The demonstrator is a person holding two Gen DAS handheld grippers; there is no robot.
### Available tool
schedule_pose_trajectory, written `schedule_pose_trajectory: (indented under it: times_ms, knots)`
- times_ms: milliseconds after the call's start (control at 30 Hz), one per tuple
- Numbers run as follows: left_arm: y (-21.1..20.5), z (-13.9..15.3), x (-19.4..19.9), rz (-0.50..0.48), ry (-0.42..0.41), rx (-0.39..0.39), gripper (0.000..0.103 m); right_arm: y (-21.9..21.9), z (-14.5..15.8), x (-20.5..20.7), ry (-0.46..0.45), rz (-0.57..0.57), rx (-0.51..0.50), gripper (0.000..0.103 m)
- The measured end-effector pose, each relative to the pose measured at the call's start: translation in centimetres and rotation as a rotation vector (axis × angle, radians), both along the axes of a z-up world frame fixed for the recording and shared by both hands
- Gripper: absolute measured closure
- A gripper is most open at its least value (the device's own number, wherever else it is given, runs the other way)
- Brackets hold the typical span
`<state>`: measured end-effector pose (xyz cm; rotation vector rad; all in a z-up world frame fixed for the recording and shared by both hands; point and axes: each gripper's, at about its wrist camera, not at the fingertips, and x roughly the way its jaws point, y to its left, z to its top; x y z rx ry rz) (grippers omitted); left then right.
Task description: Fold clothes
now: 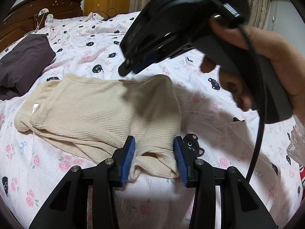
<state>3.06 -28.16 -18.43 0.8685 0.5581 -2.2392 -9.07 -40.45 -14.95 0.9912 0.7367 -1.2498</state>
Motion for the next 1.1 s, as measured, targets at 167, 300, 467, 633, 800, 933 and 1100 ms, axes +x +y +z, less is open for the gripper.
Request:
schedule_pose_trajectory:
  times_ms: [167, 300, 467, 633, 800, 933, 1100]
  knots:
    - [0.6, 1.1, 0.3, -0.017, 0.002, -0.026, 0.063, 4.4, 2.4, -3.8, -0.152, -0.199, -0.071, 0.058]
    - [1.7, 2.1, 0.5, -0.051, 0.003, -0.077, 0.061, 9.4, 2.3, -6.6, -0.372, -0.397, -0.125, 0.054]
    - [2.7, 3.7, 1.3, -0.080, 0.036, -0.163, 0.060, 13.4, -0.5, -6.3, -0.565, -0.522, -0.134, 0.053]
    - [2.1, 4.4, 2.1, -0.078, 0.049, -0.224, 0.060, 16.2, -3.7, -5.6, -0.698, -0.623, -0.133, 0.053]
    - [-0.2, 4.3, 3.2, -0.043, 0.057, -0.223, 0.060, 16.3, -5.5, -5.0, -0.771, -0.667, -0.151, 0.053]
    - [-2.4, 4.0, 4.0, -0.008, 0.065, -0.201, 0.059, 15.8, -6.2, -4.8, -0.830, -0.684, -0.170, 0.053]
    - [-4.4, 3.7, 4.3, -0.005, 0.081, -0.202, 0.059, 15.1, -7.0, -4.7, -0.846, -0.721, -0.175, 0.053]
